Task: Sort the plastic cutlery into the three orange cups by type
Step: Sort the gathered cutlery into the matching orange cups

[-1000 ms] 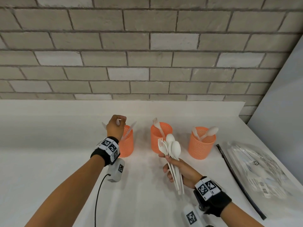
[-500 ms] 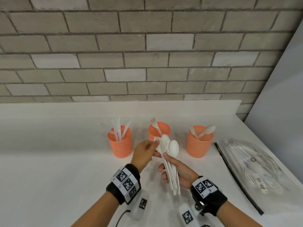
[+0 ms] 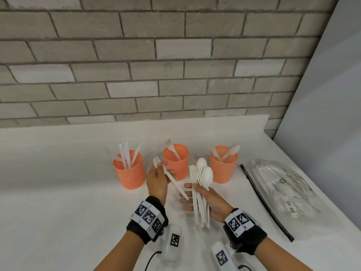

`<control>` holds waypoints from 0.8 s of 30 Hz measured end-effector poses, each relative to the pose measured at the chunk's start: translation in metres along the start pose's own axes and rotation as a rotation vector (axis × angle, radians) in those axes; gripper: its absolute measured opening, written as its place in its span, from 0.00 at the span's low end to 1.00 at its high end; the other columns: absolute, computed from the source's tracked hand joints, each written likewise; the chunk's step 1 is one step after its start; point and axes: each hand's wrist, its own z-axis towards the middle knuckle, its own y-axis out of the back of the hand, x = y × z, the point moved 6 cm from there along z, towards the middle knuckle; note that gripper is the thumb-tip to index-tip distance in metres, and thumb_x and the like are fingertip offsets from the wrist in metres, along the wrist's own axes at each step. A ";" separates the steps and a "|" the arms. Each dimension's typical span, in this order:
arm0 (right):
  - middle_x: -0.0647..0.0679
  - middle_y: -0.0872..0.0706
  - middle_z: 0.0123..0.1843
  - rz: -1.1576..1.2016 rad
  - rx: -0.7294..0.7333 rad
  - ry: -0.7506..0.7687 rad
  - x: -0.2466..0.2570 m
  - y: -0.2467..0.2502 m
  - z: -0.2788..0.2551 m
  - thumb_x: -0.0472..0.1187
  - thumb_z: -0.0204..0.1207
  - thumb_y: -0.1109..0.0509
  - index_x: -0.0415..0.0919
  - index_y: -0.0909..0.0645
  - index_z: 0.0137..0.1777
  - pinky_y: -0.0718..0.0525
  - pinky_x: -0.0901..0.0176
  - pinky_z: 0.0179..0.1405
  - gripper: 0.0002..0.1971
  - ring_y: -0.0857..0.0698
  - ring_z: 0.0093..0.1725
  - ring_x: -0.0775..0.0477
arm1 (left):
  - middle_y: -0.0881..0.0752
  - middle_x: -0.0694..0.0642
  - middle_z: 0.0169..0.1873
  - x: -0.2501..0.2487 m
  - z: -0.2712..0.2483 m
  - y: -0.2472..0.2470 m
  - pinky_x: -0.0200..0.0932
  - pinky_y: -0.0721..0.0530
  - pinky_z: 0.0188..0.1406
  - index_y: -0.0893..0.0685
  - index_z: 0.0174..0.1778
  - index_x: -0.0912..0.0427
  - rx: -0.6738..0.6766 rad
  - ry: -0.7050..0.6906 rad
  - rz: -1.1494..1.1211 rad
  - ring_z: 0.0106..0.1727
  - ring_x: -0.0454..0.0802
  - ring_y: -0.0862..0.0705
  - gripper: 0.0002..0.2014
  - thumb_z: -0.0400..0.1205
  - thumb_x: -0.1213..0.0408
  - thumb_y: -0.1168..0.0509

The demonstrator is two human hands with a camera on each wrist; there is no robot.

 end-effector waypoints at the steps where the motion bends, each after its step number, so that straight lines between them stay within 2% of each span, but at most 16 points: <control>1: 0.33 0.14 0.58 -0.005 -0.003 0.001 0.001 0.002 -0.001 0.44 0.84 0.43 0.38 0.21 0.61 0.13 0.46 0.53 0.14 0.12 0.50 0.39 | 0.18 0.53 0.24 -0.003 0.000 0.002 0.38 0.17 0.31 0.21 0.49 0.57 -0.014 -0.006 -0.041 0.27 0.47 0.18 0.12 0.87 0.62 0.49; 2: 0.34 0.13 0.56 -0.014 -0.006 0.003 0.002 0.003 -0.002 0.45 0.84 0.44 0.39 0.21 0.61 0.13 0.47 0.52 0.15 0.12 0.48 0.40 | 0.23 0.52 0.22 -0.005 0.000 0.002 0.38 0.19 0.28 0.21 0.49 0.57 -0.010 -0.005 -0.045 0.24 0.47 0.22 0.10 0.87 0.62 0.48; 4: 0.39 0.11 0.48 -0.039 -0.013 0.009 0.003 0.005 -0.004 0.46 0.84 0.43 0.41 0.20 0.60 0.12 0.53 0.42 0.14 0.12 0.37 0.46 | 0.28 0.51 0.24 -0.004 -0.003 -0.002 0.34 0.28 0.20 0.22 0.47 0.57 0.035 0.022 0.030 0.24 0.45 0.30 0.05 0.85 0.64 0.43; 6: 0.42 0.12 0.39 -0.047 -0.008 0.020 0.004 0.004 -0.005 0.47 0.83 0.42 0.42 0.20 0.60 0.15 0.57 0.33 0.15 0.17 0.28 0.49 | 0.27 0.49 0.25 0.001 -0.011 -0.011 0.33 0.33 0.19 0.22 0.44 0.56 0.114 0.069 0.105 0.25 0.44 0.32 0.01 0.81 0.64 0.37; 7: 0.43 0.13 0.37 -0.052 0.001 0.026 0.004 0.003 -0.005 0.47 0.83 0.41 0.42 0.19 0.60 0.16 0.57 0.32 0.15 0.18 0.27 0.50 | 0.25 0.48 0.26 0.004 -0.015 -0.015 0.34 0.33 0.20 0.22 0.43 0.56 0.156 0.093 0.123 0.25 0.43 0.30 0.03 0.79 0.63 0.34; 9: 0.43 0.11 0.37 -0.067 0.015 0.032 0.003 -0.001 -0.005 0.47 0.82 0.41 0.42 0.19 0.59 0.15 0.58 0.33 0.14 0.17 0.28 0.50 | 0.20 0.48 0.27 0.009 -0.025 -0.022 0.35 0.30 0.25 0.18 0.42 0.56 0.221 0.134 0.143 0.24 0.41 0.25 0.05 0.77 0.59 0.30; 11: 0.42 0.10 0.38 -0.065 0.024 0.029 0.001 -0.003 -0.006 0.47 0.82 0.41 0.42 0.19 0.59 0.13 0.57 0.34 0.14 0.14 0.30 0.48 | 0.15 0.50 0.30 0.012 -0.032 -0.026 0.37 0.27 0.28 0.16 0.44 0.59 0.231 0.150 0.173 0.26 0.40 0.22 0.09 0.76 0.57 0.29; 14: 0.41 0.10 0.39 -0.061 0.042 0.029 0.000 -0.005 -0.008 0.46 0.82 0.41 0.43 0.20 0.58 0.12 0.56 0.35 0.12 0.12 0.32 0.46 | 0.16 0.50 0.30 0.013 -0.032 -0.026 0.37 0.25 0.28 0.15 0.42 0.59 0.199 0.138 0.209 0.30 0.43 0.21 0.08 0.76 0.58 0.28; 17: 0.40 0.10 0.40 -0.112 0.052 0.032 0.000 -0.004 -0.010 0.47 0.82 0.41 0.44 0.21 0.57 0.11 0.56 0.36 0.11 0.12 0.33 0.46 | 0.17 0.51 0.30 0.016 -0.031 -0.027 0.36 0.26 0.25 0.15 0.43 0.58 0.202 0.133 0.249 0.30 0.44 0.22 0.05 0.76 0.61 0.29; 21: 0.37 0.10 0.44 -0.125 0.048 0.028 0.000 -0.001 -0.011 0.47 0.83 0.41 0.41 0.21 0.60 0.11 0.54 0.39 0.14 0.10 0.38 0.44 | 0.19 0.53 0.29 0.021 -0.031 -0.027 0.36 0.28 0.27 0.17 0.44 0.61 0.183 0.147 0.208 0.28 0.45 0.25 0.03 0.79 0.66 0.33; 24: 0.32 0.12 0.52 -0.075 0.025 0.027 -0.002 0.004 -0.010 0.45 0.83 0.41 0.42 0.20 0.60 0.11 0.55 0.42 0.13 0.10 0.44 0.42 | 0.18 0.55 0.30 0.015 -0.030 -0.023 0.37 0.28 0.25 0.20 0.40 0.61 0.120 0.103 0.168 0.26 0.46 0.26 0.06 0.82 0.67 0.39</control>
